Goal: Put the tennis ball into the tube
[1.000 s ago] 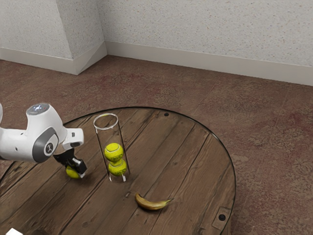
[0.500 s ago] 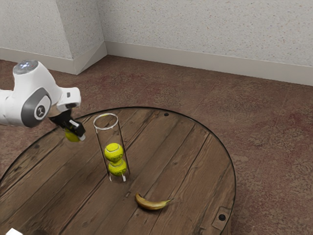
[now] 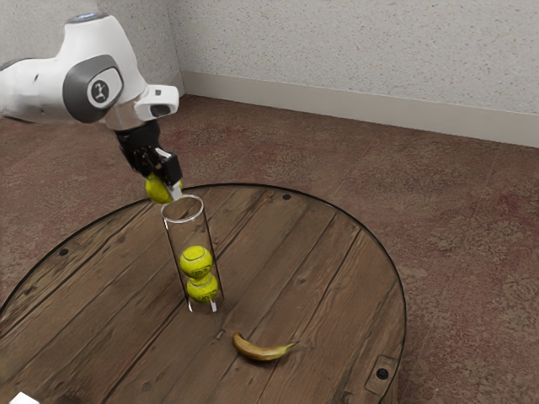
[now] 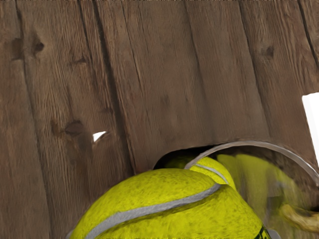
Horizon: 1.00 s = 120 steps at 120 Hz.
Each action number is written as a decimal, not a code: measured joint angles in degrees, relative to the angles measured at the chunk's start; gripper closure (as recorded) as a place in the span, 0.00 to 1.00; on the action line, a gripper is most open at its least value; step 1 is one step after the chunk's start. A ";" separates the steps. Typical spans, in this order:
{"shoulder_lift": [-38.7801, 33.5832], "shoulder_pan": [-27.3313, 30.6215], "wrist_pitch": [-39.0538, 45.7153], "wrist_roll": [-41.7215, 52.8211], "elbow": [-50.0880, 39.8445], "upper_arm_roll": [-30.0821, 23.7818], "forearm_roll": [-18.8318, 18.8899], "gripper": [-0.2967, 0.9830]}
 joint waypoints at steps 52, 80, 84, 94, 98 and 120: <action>0.21 -0.36 -2.92 -0.33 1.05 -2.32 -0.56 0.43; -0.22 -0.51 -3.05 0.00 1.01 -3.46 -0.41 0.30; -1.34 -0.14 -3.58 -0.13 1.10 -3.50 -0.12 0.29; -3.89 -0.02 -6.79 -1.27 4.78 -3.63 0.91 0.27; -3.97 -0.59 -8.55 -1.80 7.67 -3.60 1.34 0.26; -1.22 -26.15 -16.87 -4.80 18.95 21.11 4.18 0.25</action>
